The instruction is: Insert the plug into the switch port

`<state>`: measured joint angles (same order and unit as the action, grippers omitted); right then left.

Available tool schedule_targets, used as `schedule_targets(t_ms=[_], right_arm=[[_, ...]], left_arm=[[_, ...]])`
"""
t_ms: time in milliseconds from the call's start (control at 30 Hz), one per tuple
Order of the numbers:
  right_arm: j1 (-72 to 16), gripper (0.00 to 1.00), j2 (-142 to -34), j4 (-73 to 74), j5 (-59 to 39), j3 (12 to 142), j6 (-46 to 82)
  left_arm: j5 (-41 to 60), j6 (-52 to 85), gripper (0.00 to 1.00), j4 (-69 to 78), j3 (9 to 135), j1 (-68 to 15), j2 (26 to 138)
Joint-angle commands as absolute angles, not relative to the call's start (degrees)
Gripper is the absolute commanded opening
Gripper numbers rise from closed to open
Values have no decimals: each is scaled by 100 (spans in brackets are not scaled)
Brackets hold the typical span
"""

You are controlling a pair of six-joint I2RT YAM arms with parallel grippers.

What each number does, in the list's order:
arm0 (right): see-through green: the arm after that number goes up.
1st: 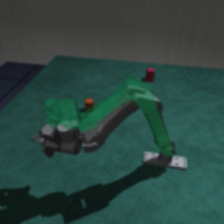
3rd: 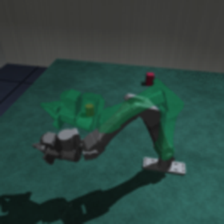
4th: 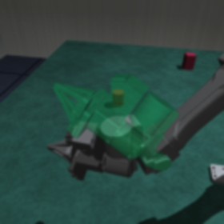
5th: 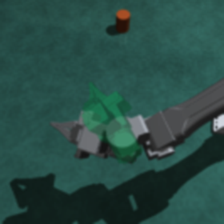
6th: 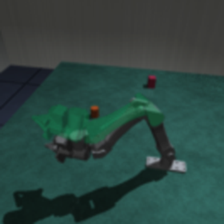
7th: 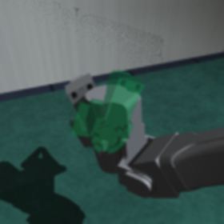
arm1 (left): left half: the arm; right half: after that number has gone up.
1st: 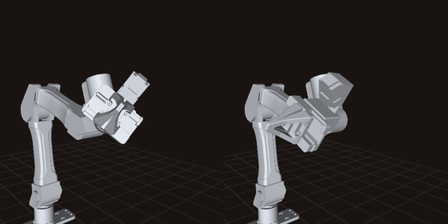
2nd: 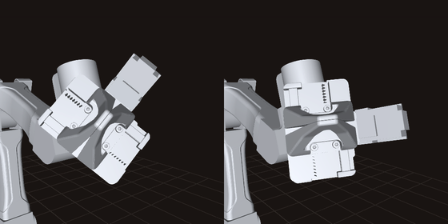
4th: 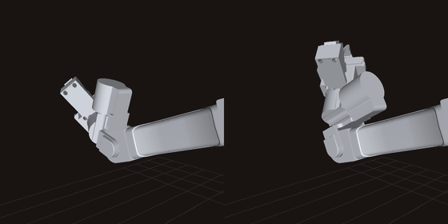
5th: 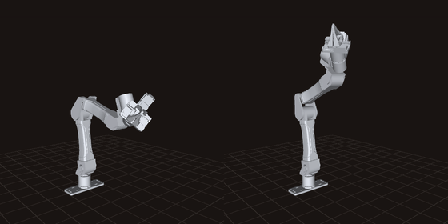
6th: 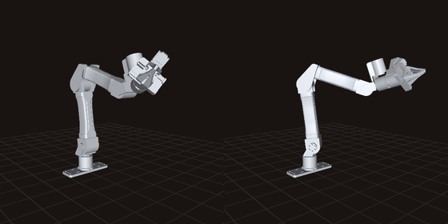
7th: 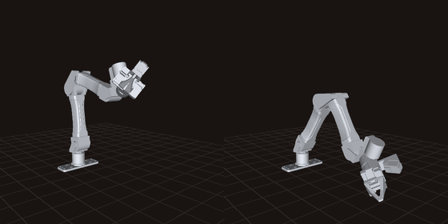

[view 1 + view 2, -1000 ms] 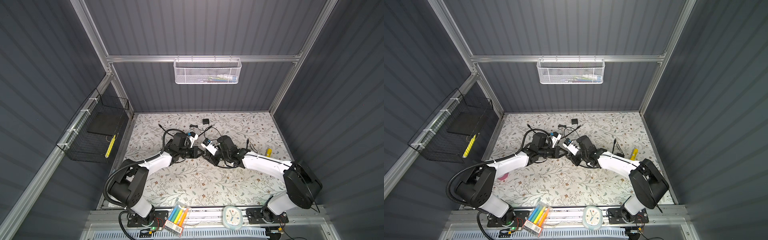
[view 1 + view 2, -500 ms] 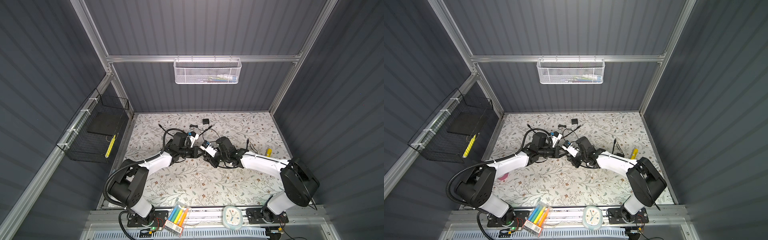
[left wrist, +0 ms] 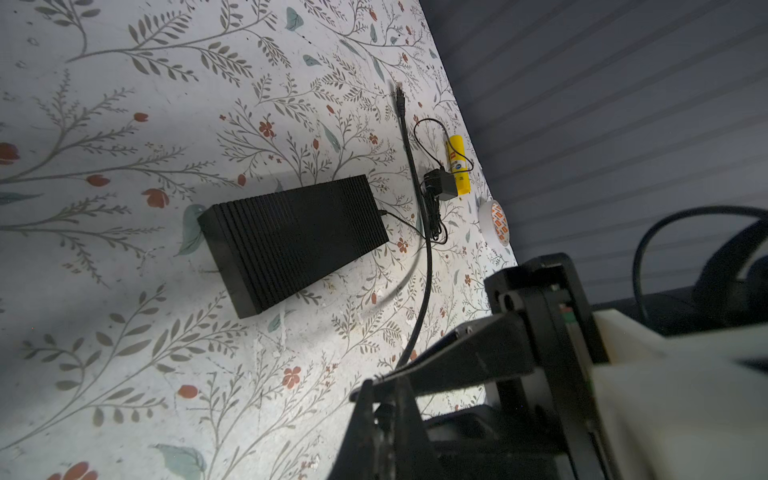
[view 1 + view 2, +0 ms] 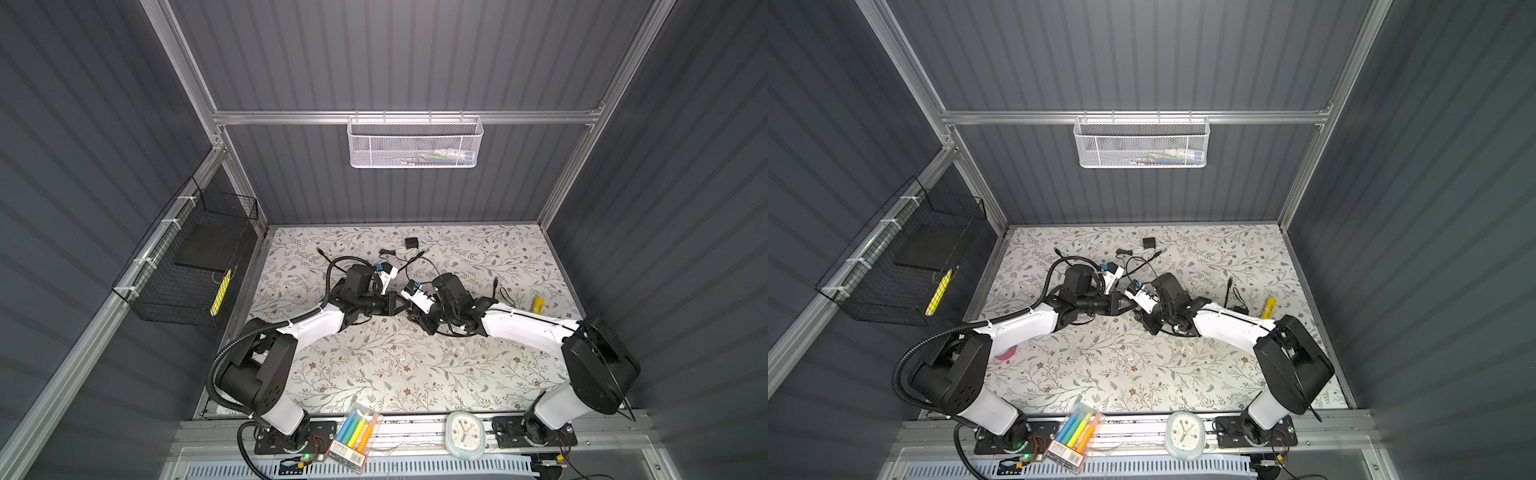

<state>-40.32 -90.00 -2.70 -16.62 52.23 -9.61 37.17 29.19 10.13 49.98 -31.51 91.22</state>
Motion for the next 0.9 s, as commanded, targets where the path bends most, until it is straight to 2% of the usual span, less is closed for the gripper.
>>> schedule_targets(t_ms=[0,167,367,500,533,600,700,767,867], right_arm=[[-4021,24,-8858,-120,-1608,5271,-901],[-4017,23,-8833,-62,-1577,5232,-888],[-4013,7,-8842,-35,-1631,5215,-841],[-4008,3,-8784,-124,-1528,5160,-784],[-4008,2,-8752,-167,-1497,5127,-767],[-4008,2,-8623,-209,-1383,4963,-676],[-4005,1,-8402,-254,-1237,4669,-504],[-3999,1,-8236,-308,-1128,4465,-337],[-3999,0,-8027,-334,-950,4119,-129]], left_arm=[[3841,2900,0,1011,4957,-3151,9149],[3850,2909,0,1028,4957,-3155,9158],[3838,2911,0,1037,4929,-3147,9167],[3764,2944,0,1062,4910,-3138,9160],[3732,2944,2,1063,4912,-3129,9146],[3626,2911,19,1022,4955,-3070,9099],[3512,2799,38,953,5137,-2920,9120],[3478,2631,42,782,5490,-2824,9268],[3190,2066,42,-96,6429,-2859,9705]])
